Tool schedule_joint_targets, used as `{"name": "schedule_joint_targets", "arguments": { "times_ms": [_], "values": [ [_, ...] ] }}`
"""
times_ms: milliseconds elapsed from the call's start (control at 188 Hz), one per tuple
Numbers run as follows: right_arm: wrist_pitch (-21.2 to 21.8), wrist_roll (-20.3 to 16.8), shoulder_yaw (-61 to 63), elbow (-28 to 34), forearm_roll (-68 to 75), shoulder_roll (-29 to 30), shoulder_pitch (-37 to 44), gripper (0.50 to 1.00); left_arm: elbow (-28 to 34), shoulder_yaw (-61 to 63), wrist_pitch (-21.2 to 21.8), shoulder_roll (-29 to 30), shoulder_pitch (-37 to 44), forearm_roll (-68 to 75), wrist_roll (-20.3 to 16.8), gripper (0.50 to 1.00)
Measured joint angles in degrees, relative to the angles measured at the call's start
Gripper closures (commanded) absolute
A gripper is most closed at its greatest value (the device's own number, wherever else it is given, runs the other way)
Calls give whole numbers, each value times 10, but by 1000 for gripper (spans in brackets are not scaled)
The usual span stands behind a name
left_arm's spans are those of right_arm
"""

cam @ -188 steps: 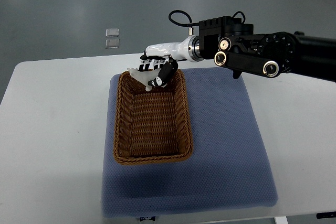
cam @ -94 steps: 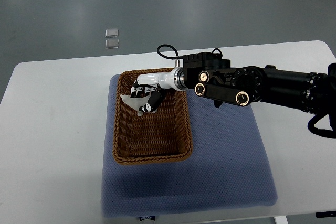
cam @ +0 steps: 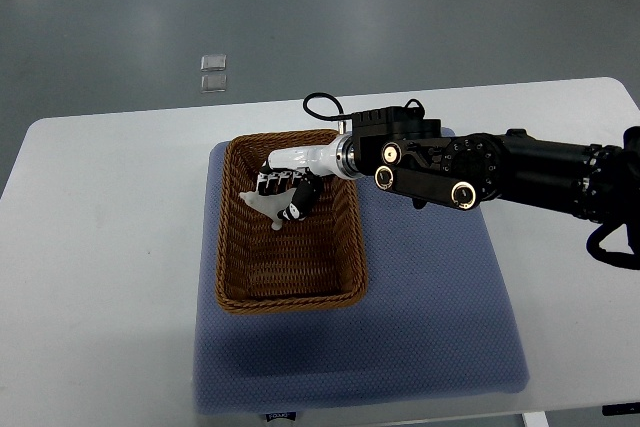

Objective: Place white bear in brown basket with right hand

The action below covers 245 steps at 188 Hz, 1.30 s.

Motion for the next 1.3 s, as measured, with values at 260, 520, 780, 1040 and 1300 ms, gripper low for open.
{"name": "schedule_joint_targets", "arguments": {
  "times_ms": [260,520,780,1040,1300],
  "values": [
    [0,0,5,0,5,0,4,644,0,0,0,0,0,0,0,500],
    [-10,4,75,0,24,-31,25,644,0,0,0,0,0,0,0,500],
    [-84,8,324,0,58,-82,-95,644,-2,0,0,0,0,0,0,500],
    [-166,8,596,-5,120,-43,-235,640,-3,0,0,0,0,0,3,500],
    [-167,8,711,-72,377,-37,-274,574,-3,0,0,0,0,0,3,500]
  ]
}}
